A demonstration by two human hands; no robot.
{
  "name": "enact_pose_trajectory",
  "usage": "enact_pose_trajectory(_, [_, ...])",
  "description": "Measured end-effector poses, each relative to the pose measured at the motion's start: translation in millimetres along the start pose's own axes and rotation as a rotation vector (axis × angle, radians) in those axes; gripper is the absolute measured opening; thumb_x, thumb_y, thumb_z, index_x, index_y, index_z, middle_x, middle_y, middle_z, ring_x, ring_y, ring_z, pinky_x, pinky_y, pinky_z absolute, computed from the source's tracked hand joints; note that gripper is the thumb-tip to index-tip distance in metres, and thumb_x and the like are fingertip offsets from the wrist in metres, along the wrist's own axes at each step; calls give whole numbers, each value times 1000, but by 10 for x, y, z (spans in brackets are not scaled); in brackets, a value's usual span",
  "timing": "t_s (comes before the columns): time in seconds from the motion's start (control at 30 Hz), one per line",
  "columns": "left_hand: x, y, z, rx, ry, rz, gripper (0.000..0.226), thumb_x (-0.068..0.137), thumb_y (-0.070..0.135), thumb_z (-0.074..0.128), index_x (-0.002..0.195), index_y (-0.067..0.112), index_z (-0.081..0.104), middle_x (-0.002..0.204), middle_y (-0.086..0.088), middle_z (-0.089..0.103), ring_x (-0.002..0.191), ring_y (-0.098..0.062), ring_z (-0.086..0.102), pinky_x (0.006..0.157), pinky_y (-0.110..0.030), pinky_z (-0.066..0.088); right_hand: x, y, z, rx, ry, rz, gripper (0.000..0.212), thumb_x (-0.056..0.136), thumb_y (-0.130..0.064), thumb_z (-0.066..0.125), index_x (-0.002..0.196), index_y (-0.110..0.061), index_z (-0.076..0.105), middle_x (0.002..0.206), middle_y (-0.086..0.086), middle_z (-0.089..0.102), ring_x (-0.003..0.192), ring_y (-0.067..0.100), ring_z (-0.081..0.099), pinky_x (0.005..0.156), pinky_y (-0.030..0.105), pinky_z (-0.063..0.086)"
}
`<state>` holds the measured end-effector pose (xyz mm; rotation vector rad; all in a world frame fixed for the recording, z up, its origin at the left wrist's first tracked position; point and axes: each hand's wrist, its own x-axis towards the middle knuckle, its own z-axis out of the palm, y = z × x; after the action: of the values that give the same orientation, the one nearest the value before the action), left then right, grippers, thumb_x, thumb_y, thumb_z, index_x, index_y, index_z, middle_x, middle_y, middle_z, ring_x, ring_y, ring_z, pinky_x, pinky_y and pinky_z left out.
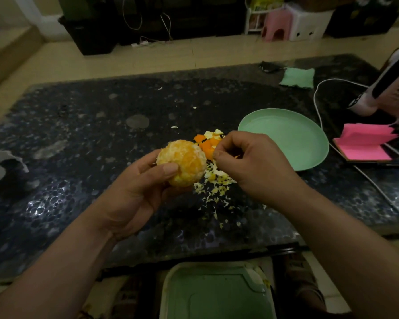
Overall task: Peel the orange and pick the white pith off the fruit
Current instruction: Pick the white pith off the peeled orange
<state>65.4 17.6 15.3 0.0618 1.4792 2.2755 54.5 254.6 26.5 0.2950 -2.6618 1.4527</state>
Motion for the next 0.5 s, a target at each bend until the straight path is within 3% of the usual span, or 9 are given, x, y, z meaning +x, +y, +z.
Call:
enact_pose_trajectory(0.2, [16,-2,-8,-22,19,-16,77,59,38,102,126,11,76,135,-21,69,117,-33,72,86,-35,63,6,27,55,-43,-61,56,19,104,-20,59,108,-28,76,79,-7,70,58,4,56,53,20,45])
enact_pose_trajectory(0.4, [26,4,-31,20,72,1,96,59,41,101,139,3,62,136,-23,68,119,-35,70,87,-34,62,-60,-101,42,19,-67,-60,6,100,-28,71,100,-28,77,88,-15,74,81,3,69,69,15,50])
enact_pose_trajectory(0.5, [29,-1,-29,58,76,2,86,68,34,96,140,3,62,137,-22,68,119,-33,70,86,-32,62,-79,-91,45,-24,-56,-95,4,98,-29,74,99,-28,78,86,-18,74,82,2,68,69,11,47])
